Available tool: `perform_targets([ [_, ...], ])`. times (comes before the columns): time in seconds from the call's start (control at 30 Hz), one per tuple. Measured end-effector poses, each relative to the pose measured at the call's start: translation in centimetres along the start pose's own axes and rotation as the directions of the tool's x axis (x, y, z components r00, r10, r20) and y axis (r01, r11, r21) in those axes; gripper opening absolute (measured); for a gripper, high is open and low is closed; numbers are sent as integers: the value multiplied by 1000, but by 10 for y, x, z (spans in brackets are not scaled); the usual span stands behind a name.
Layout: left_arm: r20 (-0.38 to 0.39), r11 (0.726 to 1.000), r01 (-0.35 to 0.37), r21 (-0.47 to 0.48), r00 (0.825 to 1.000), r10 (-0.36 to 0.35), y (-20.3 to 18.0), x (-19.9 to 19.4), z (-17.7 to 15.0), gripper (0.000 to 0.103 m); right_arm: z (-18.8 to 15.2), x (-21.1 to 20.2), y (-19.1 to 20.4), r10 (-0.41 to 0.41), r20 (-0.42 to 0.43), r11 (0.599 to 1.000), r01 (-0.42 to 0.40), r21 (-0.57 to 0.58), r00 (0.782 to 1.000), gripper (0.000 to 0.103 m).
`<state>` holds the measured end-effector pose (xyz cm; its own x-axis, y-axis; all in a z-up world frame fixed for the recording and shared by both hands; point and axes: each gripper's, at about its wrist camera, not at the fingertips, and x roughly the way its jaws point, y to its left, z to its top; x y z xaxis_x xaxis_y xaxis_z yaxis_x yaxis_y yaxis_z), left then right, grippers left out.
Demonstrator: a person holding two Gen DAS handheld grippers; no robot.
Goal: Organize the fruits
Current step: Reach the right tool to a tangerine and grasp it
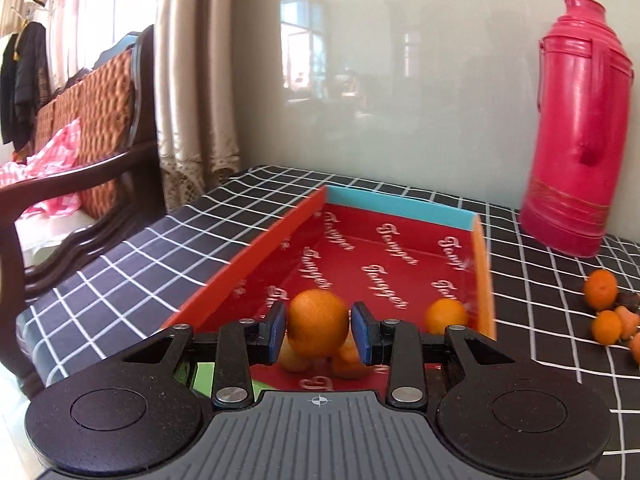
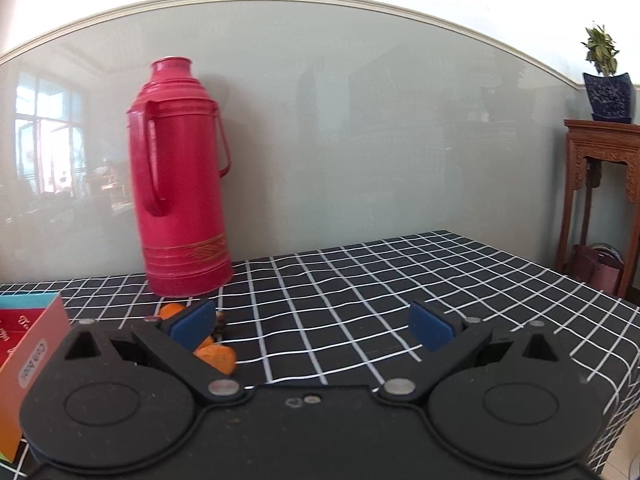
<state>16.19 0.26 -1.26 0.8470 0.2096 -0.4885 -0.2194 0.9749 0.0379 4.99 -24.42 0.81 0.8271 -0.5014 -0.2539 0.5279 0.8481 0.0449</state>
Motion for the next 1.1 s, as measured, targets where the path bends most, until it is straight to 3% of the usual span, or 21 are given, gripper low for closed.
perform_targets([
  [0.03, -2, 1000, -2, -6, 1000, 2, 2, 0, 1, 40, -1, 1, 4, 14, -4, 1000, -14, -6, 1000, 97],
  [0.1, 1, 1000, 1, -27, 1000, -1, 9, -2, 1, 67, -2, 4, 10, 43, -16, 999, -44, -11, 999, 97],
  [0.3, 84, 999, 17, -37, 996, -14, 26, -17, 7, 72, -4, 14, 30, 150, -61, 989, -150, -1, 987, 97],
  [0.5, 108, 998, 5, -65, 994, 2, 53, -25, 11, 76, -8, 29, 51, 227, -131, 974, -228, 11, 965, 95],
  [0.7, 124, 994, -35, -106, 991, 49, 85, -27, 10, 78, -13, 49, 76, 274, -207, 960, -280, 0, 939, 81],
  [0.8, 121, 989, -67, -132, 989, 83, 99, -24, 9, 81, -14, 62, 86, 294, -253, 954, -301, 10, 922, 66],
  [0.9, 100, 983, -79, -163, 990, 96, 110, -17, 8, 82, -17, 75, 93, 292, -296, 953, -302, 12, 909, 60],
  [0.93, 94, 982, -83, -169, 991, 99, 113, -15, 8, 82, -18, 80, 95, 292, -308, 953, -303, 13, 905, 53],
  [1.0, 88, 981, -89, -173, 991, 105, 117, -12, 7, 82, -17, 89, 99, 281, -317, 957, -291, 17, 906, 46],
  [1.1, 86, 980, -93, -175, 990, 110, 121, -11, 6, 82, -17, 102, 103, 226, -335, 969, -245, -15, 915, 46],
])
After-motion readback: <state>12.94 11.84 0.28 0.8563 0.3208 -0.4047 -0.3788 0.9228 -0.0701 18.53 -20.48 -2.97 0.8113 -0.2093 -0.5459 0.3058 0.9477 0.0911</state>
